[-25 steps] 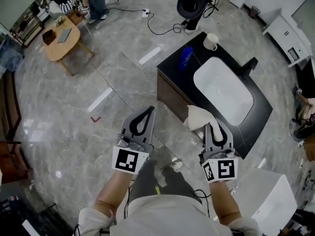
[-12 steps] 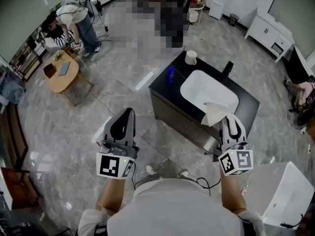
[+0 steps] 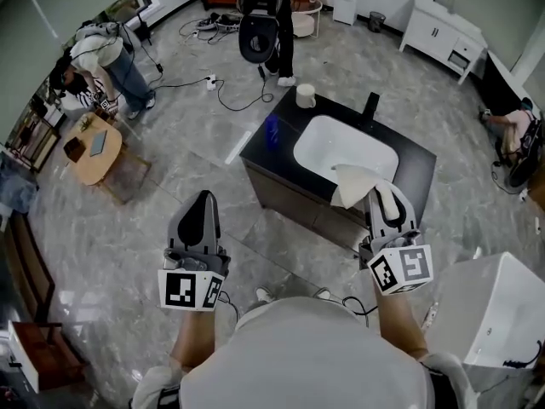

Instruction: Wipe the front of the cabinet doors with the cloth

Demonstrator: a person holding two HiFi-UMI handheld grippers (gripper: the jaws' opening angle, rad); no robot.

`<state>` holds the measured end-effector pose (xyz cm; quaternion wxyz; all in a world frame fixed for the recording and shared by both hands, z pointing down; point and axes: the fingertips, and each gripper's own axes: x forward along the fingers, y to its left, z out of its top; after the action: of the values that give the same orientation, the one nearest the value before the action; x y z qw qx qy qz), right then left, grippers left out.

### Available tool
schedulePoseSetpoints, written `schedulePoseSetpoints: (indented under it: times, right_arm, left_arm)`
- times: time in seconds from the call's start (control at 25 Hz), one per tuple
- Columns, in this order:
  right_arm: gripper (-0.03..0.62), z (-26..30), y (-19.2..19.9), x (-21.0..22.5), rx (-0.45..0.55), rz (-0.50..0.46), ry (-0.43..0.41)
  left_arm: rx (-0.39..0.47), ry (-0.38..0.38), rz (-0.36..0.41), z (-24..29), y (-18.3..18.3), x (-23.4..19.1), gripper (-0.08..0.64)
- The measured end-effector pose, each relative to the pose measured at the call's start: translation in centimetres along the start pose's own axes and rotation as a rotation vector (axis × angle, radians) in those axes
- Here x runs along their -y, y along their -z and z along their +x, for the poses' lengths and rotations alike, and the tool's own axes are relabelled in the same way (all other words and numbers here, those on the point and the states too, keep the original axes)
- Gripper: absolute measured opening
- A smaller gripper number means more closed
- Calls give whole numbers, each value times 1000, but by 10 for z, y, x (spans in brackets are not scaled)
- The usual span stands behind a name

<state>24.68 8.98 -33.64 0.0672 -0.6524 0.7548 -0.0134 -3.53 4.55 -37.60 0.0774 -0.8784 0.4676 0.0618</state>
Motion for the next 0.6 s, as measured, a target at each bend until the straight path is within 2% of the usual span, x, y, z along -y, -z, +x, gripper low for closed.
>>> schedulePoseSetpoints:
  times: [0.24,0.6]
  right_arm:
    - [71,-2,4,-1,-11,-21,0]
    - [71,14,8,-13,-23,-19,-9]
  left_arm:
    - [-12,36,-25,8,12,9,17]
    - [-49,14,-36,2,26,-13,18]
